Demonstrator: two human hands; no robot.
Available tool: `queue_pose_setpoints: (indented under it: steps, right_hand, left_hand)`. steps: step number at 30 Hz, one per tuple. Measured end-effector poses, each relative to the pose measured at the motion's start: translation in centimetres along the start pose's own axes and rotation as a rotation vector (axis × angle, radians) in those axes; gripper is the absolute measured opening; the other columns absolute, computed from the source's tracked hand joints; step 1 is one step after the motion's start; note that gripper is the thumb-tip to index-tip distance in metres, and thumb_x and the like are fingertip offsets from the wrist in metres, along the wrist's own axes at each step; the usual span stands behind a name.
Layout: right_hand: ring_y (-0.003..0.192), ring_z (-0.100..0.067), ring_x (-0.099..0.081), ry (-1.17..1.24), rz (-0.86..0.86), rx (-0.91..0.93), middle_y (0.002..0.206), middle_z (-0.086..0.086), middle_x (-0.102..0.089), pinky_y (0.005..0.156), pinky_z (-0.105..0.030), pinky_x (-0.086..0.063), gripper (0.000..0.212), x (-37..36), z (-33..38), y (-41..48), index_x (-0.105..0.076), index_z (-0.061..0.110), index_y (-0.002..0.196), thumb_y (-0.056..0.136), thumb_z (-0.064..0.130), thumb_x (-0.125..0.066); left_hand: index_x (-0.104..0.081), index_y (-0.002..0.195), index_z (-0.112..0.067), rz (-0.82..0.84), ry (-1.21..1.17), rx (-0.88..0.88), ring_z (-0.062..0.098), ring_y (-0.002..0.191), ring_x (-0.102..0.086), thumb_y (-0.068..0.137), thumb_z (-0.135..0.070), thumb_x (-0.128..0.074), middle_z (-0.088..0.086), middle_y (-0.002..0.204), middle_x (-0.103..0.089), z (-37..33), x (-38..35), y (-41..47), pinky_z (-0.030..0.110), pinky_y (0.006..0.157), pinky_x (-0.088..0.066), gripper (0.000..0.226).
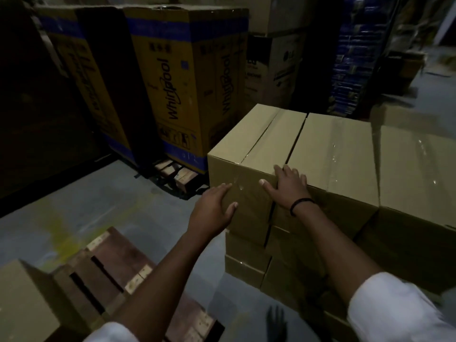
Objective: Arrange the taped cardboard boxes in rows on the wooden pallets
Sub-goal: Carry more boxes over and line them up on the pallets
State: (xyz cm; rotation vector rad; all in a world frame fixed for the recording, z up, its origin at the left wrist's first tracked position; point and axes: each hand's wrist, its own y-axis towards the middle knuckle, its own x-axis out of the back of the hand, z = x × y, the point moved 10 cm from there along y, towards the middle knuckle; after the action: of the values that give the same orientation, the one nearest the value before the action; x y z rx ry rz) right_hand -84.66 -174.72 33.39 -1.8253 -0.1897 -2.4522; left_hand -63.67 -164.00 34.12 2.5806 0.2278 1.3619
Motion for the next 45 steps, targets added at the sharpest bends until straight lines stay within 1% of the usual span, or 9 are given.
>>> queue_pose_setpoints:
  steps: [6, 11, 14, 18, 23, 31, 36, 39, 45]
  right_hand:
    - [0.155, -0.034, -0.009, -0.092, -0.020, -0.121, 0.168, -0.016, -0.015, 0.125, -0.056, -0.001, 0.080, -1.3, 0.6, 2.4, -0.025, 0.026, 0.159, 0.097, 0.075, -0.022]
    - [0.156, -0.036, -0.004, -0.090, 0.025, -0.214, 0.168, -0.020, -0.010, 0.124, -0.058, 0.000, 0.082, -1.5, 0.7, 5.0, -0.022, 0.025, 0.160, 0.096, 0.076, -0.017]
    - [0.155, -0.040, -0.003, -0.117, 0.059, -0.244, 0.167, -0.023, -0.006, 0.124, -0.058, -0.002, 0.083, -1.5, 0.6, 7.2, -0.019, 0.025, 0.161, 0.096, 0.077, -0.019]
    - [0.155, -0.040, -0.003, -0.122, 0.073, -0.250, 0.169, -0.019, -0.004, 0.124, -0.056, -0.002, 0.084, -1.7, 0.0, 10.7, -0.017, 0.024, 0.162, 0.096, 0.076, -0.022]
    - [0.152, -0.048, -0.002, -0.136, 0.073, -0.243, 0.170, -0.014, -0.005, 0.124, -0.059, -0.002, 0.084, -1.9, -0.7, 15.7, -0.018, 0.026, 0.161, 0.095, 0.077, -0.021]
    - [0.143, -0.057, -0.017, -0.208, 0.042, -0.323, 0.167, -0.014, -0.016, 0.113, -0.062, -0.019, 0.088, -1.1, -1.5, 21.8, -0.026, 0.027, 0.158, 0.090, 0.083, -0.022]
    - [0.143, -0.055, -0.018, -0.026, 0.092, -0.336, 0.170, -0.002, -0.001, 0.112, -0.062, -0.031, 0.091, -2.2, -1.9, 22.7, -0.017, 0.033, 0.160, 0.088, 0.085, -0.031]
    - [0.143, -0.052, -0.019, -0.001, 0.080, -0.343, 0.170, -0.001, 0.001, 0.110, -0.060, -0.036, 0.091, -2.3, -1.8, 22.7, -0.016, 0.033, 0.161, 0.088, 0.084, -0.034]
    - [0.142, -0.051, -0.024, 0.064, 0.002, -0.363, 0.169, -0.001, -0.008, 0.110, -0.057, -0.037, 0.091, -1.7, -2.1, 22.5, -0.028, 0.031, 0.158, 0.084, 0.084, -0.041]
  left_hand:
    - [-0.053, 0.147, -0.020, 0.043, 0.050, -0.102, 0.026, 0.139, -0.048, 0.095, -0.040, -0.069, 0.006, 0.148, -0.056, 3.4, -0.1, 6.1, 0.043, 0.114, -0.042, 0.058]
    - [-0.058, 0.141, -0.021, 0.049, 0.030, -0.193, 0.025, 0.132, -0.054, 0.097, -0.043, -0.065, 0.004, 0.140, -0.063, 3.5, -0.9, 11.3, 0.049, 0.109, -0.045, 0.051]
    - [-0.056, 0.144, -0.022, 0.028, 0.109, -0.206, 0.028, 0.135, -0.050, 0.097, -0.049, -0.060, 0.002, 0.141, -0.062, 3.2, -1.1, 15.3, 0.051, 0.113, -0.038, 0.054]
    - [-0.045, 0.151, -0.025, 0.106, 0.257, -0.132, 0.033, 0.146, -0.035, 0.097, -0.062, -0.050, 0.005, 0.154, -0.049, 4.0, -2.9, 21.1, 0.058, 0.118, -0.024, 0.065]
    - [-0.039, 0.155, -0.027, 0.335, 0.151, -0.103, 0.040, 0.147, -0.033, 0.096, -0.068, -0.047, 0.005, 0.167, -0.027, 5.0, -6.9, 26.9, 0.057, 0.112, -0.041, 0.073]
    - [-0.027, 0.158, -0.043, 0.436, 0.173, -0.141, 0.046, 0.148, -0.030, 0.092, -0.079, -0.039, -0.004, 0.172, -0.010, 5.1, -10.5, 34.1, 0.060, 0.115, -0.035, 0.076]
    - [-0.023, 0.158, -0.048, 0.394, 0.172, -0.154, 0.042, 0.146, -0.035, 0.088, -0.085, -0.031, -0.010, 0.172, -0.007, 6.4, -10.7, 35.7, 0.056, 0.114, -0.038, 0.079]
    - [-0.022, 0.158, -0.048, 0.380, 0.187, -0.170, 0.040, 0.144, -0.040, 0.085, -0.089, -0.027, -0.010, 0.172, -0.007, 6.8, -10.5, 35.6, 0.054, 0.111, -0.042, 0.084]
    - [-0.027, 0.160, -0.038, 0.368, 0.181, -0.179, 0.034, 0.145, -0.042, 0.086, -0.085, -0.037, -0.004, 0.172, -0.012, 5.3, -9.6, 34.7, 0.053, 0.112, -0.042, 0.089]
